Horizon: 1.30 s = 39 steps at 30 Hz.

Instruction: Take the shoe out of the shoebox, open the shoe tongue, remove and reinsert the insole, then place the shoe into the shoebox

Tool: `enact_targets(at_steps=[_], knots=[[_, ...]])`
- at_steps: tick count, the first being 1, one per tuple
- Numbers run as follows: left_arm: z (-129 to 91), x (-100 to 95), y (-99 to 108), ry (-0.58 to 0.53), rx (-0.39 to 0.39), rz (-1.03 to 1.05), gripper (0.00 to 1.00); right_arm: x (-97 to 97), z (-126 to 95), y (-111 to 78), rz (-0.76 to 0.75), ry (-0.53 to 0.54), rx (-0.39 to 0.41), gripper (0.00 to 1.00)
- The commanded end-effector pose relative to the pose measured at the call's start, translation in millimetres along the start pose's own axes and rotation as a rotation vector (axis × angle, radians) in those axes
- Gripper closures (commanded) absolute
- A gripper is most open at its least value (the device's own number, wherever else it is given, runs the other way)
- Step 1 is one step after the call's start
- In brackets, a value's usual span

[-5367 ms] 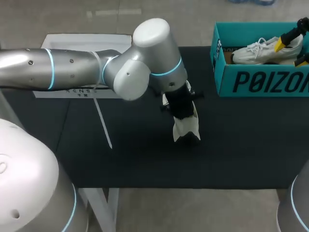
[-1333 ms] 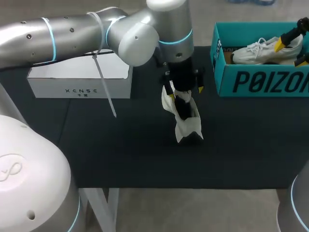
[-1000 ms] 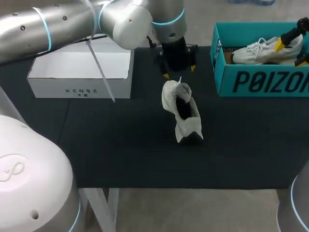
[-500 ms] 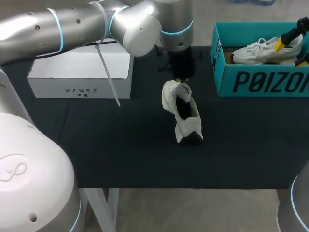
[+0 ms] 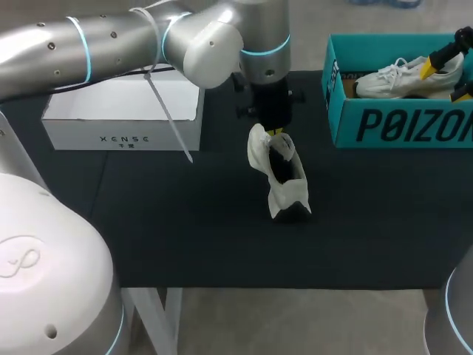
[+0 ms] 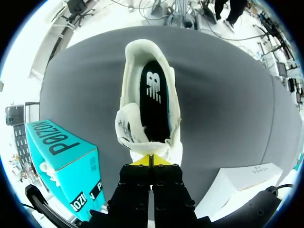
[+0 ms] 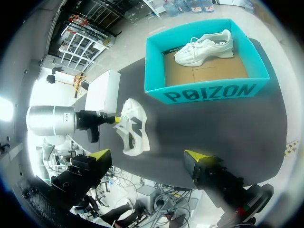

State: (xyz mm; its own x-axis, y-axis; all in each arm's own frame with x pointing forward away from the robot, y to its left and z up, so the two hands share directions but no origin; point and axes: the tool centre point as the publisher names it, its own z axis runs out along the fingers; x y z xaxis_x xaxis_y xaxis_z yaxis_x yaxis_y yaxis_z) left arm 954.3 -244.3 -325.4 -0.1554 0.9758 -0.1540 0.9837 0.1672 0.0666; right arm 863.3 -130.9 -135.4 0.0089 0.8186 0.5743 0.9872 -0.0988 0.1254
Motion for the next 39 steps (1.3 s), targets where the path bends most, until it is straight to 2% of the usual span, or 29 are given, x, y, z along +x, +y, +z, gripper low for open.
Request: enact_targets(at_steps=[1, 5, 11, 16, 21, 27, 39], knots=[[5.1, 4.0, -11.9, 0.013, 0.023, 0.031, 1.00, -0.1, 0.4, 0.7, 0.000, -0.001, 0.002, 0.00], [3.4, 9.3, -20.6, 0.003, 0.046, 0.030, 1.00, -0.1, 0.4, 0.7, 0.000, -0.001, 0.002, 0.00], [4.4, 23.3, -35.9, 0.049, 0.099, 0.060, 1.00, -0.1, 0.4, 0.7, 0.000, -0.001, 0.002, 0.00], [-12.8, 12.1, -24.3, -0.006, 0.059, 0.005, 1.00, -0.1, 0.4, 0.7, 0.000, -0.001, 0.002, 0.00], [-13.7, 4.3, -32.1, -0.020, 0.045, -0.021, 1.00, -0.1, 0.4, 0.7, 0.000, -0.001, 0.002, 0.00], [-14.4, 4.8, -42.5, -0.044, 0.074, -0.081, 1.00, -0.1, 0.4, 0.7, 0.000, -0.001, 0.002, 0.00], [-27.4, 4.3, -42.2, -0.025, 0.032, -0.127, 1.00, -0.1, 0.4, 0.7, 0.000, -0.001, 0.002, 0.00]])
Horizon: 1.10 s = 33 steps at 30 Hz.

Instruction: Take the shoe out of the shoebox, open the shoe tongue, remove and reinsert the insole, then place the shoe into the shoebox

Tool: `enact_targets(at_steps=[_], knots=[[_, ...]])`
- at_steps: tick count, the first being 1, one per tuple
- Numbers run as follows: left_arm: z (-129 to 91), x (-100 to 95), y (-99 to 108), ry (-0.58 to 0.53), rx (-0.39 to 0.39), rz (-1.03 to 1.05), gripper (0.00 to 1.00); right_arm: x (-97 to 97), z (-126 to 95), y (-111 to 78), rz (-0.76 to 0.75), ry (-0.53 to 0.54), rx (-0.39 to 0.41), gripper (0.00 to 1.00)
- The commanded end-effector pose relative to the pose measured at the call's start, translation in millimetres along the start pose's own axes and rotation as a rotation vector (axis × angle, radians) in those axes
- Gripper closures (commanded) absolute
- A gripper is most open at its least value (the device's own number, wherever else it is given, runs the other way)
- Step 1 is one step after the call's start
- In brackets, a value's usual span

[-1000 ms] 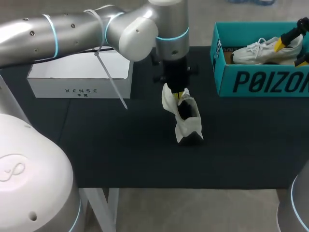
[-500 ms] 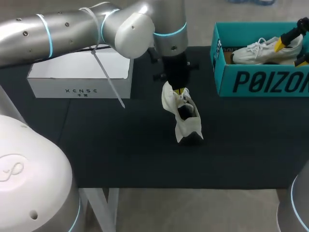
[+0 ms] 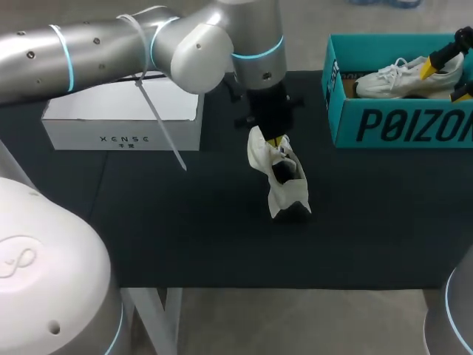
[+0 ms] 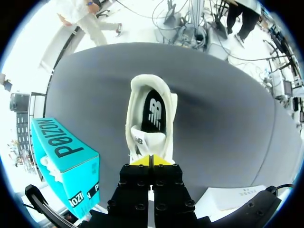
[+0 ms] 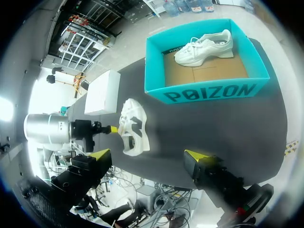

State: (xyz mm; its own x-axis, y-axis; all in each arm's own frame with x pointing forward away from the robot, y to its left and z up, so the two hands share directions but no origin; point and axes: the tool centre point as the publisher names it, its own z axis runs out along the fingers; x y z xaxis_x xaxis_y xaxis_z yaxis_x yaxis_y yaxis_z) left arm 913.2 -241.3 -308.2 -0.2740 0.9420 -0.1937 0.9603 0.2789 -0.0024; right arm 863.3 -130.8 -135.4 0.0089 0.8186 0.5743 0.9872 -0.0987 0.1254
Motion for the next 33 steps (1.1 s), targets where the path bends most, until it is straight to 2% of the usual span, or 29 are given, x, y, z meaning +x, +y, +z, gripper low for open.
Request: enact_targets(at_steps=[1, 13, 15, 16, 17, 18, 20, 25, 31, 33], knots=[[-6.0, -2.2, -4.0, 0.010, -0.017, -0.002, 1.00, -0.2, 0.3, 0.7, 0.000, -0.001, 0.002, 0.00], [-6.0, -2.2, -4.0, 0.010, -0.017, -0.002, 1.00, -0.2, 0.3, 0.7, 0.000, -0.001, 0.002, 0.00], [-11.8, 1.1, -12.0, 0.002, 0.033, -0.162, 1.00, -0.2, 0.3, 0.7, 0.000, -0.001, 0.002, 0.00], [-13.2, 2.0, -13.9, 0.049, -0.007, -0.273, 1.00, -0.2, 0.3, 0.7, 0.000, -0.001, 0.002, 0.00], [-16.3, 4.3, -16.2, 0.042, 0.054, -0.351, 1.00, -0.2, 0.3, 0.7, 0.000, -0.001, 0.002, 0.00], [-17.9, 6.6, -16.4, 0.091, 0.034, -0.461, 1.00, -0.2, 0.3, 0.7, 0.000, -0.001, 0.002, 0.00], [-22.4, 12.4, -20.1, 0.094, 0.017, -0.589, 1.00, -0.2, 0.3, 0.7, 0.000, -0.001, 0.002, 0.00], [-29.7, 22.8, -25.3, 0.162, -0.092, -0.812, 1.00, -0.2, 0.3, 0.7, 0.000, -0.001, 0.002, 0.00], [-37.5, 25.2, -28.5, 0.188, -0.183, -0.883, 1.00, -0.2, 0.3, 0.7, 0.000, -0.001, 0.002, 0.00], [-37.5, 25.2, -28.5, 0.188, -0.183, -0.883, 1.00, -0.2, 0.3, 0.7, 0.000, -0.001, 0.002, 0.00]])
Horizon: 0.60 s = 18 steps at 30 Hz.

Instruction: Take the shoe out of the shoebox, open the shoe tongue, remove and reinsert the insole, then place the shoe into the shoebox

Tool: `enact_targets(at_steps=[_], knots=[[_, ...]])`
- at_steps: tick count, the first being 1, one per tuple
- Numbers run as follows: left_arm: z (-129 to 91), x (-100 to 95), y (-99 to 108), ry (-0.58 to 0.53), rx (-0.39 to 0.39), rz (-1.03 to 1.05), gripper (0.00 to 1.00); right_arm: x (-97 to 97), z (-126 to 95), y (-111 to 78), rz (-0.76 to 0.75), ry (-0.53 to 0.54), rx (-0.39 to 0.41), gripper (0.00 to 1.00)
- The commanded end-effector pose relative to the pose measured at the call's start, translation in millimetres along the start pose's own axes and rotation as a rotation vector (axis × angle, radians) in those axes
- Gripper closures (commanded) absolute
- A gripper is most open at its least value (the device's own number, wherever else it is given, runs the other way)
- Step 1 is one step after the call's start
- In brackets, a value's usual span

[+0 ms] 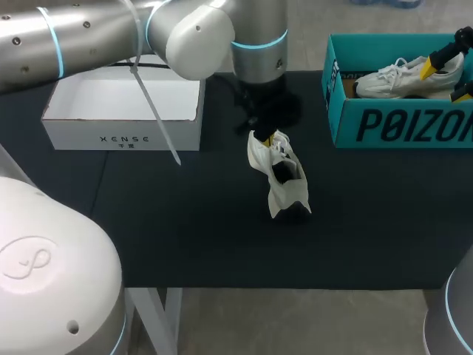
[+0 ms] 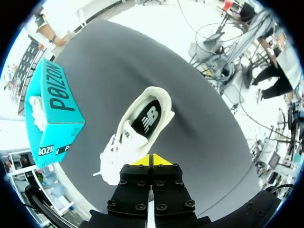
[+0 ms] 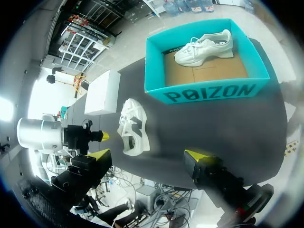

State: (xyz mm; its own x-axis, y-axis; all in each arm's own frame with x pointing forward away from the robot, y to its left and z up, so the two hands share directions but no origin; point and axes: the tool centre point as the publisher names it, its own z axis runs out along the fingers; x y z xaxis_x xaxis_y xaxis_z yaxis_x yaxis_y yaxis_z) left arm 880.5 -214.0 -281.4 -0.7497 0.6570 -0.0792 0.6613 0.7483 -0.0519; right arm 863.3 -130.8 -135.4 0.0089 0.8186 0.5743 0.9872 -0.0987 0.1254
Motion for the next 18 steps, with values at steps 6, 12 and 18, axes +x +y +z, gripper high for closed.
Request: enact_targets(at_steps=[6, 12, 18], knots=[[-4.8, -0.7, -5.9, 0.051, -0.154, -0.325, 1.00, -0.2, 0.3, 0.7, 0.000, -0.001, 0.001, 0.00], [-4.8, -0.7, -5.9, 0.051, -0.154, -0.325, 1.00, -0.2, 0.3, 0.7, 0.000, -0.001, 0.001, 0.00], [-5.7, 0.6, -3.9, 0.045, -0.139, -0.432, 1.00, -0.2, 0.3, 0.7, 0.000, -0.001, 0.001, 0.00]])
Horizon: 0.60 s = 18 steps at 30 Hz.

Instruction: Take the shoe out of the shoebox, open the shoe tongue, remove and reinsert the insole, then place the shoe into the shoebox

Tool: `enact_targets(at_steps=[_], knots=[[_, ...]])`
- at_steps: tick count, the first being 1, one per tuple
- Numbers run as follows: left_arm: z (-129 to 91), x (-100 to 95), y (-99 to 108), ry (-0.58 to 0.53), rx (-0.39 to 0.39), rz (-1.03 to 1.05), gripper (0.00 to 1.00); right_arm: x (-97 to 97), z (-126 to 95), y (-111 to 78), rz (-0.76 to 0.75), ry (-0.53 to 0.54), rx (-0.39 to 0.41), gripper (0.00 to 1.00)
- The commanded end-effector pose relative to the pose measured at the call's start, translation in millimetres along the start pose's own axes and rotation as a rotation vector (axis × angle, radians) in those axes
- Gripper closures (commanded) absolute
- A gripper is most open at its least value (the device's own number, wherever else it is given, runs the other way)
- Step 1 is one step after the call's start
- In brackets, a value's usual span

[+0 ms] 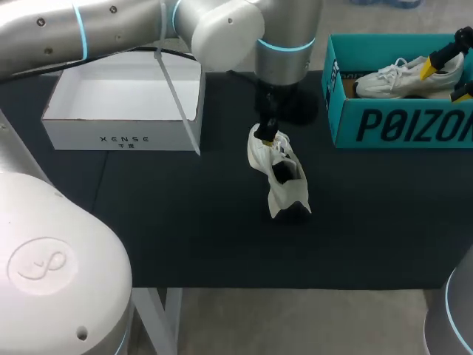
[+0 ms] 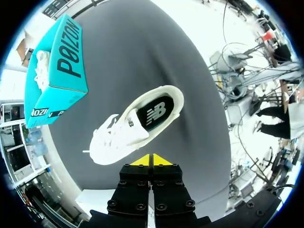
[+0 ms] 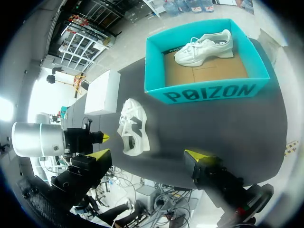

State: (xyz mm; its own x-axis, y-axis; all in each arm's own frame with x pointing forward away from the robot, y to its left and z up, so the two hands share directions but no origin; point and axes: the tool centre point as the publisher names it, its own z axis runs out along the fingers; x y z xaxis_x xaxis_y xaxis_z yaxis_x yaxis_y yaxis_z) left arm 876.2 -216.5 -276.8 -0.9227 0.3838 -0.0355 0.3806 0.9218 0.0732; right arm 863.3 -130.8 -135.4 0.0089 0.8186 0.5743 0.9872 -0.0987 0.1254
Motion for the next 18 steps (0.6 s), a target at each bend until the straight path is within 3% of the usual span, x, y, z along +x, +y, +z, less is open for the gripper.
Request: enact_targets(at_steps=[1, 2, 7, 12, 18], knots=[[-1.3, 1.5, 3.6, 0.038, 0.032, -0.192, 1.00, -0.2, 0.3, 0.7, 0.000, -0.001, 0.002, 0.00], [-3.0, 3.6, 6.6, 0.061, 0.068, -0.273, 1.00, -0.2, 0.3, 0.7, 0.000, -0.001, 0.002, 0.00], [-7.0, 17.7, 12.5, 0.156, 0.070, -0.567, 1.00, -0.2, 0.3, 0.7, 0.000, -0.001, 0.002, 0.00], [-6.7, 34.1, 3.4, 0.162, 0.080, -0.670, 1.00, -0.2, 0.3, 0.7, 0.000, -0.001, 0.002, 0.00], [-6.0, 52.9, -20.2, 0.182, 0.186, -0.621, 1.00, -0.2, 0.3, 0.7, 0.000, -0.001, 0.002, 0.00]])
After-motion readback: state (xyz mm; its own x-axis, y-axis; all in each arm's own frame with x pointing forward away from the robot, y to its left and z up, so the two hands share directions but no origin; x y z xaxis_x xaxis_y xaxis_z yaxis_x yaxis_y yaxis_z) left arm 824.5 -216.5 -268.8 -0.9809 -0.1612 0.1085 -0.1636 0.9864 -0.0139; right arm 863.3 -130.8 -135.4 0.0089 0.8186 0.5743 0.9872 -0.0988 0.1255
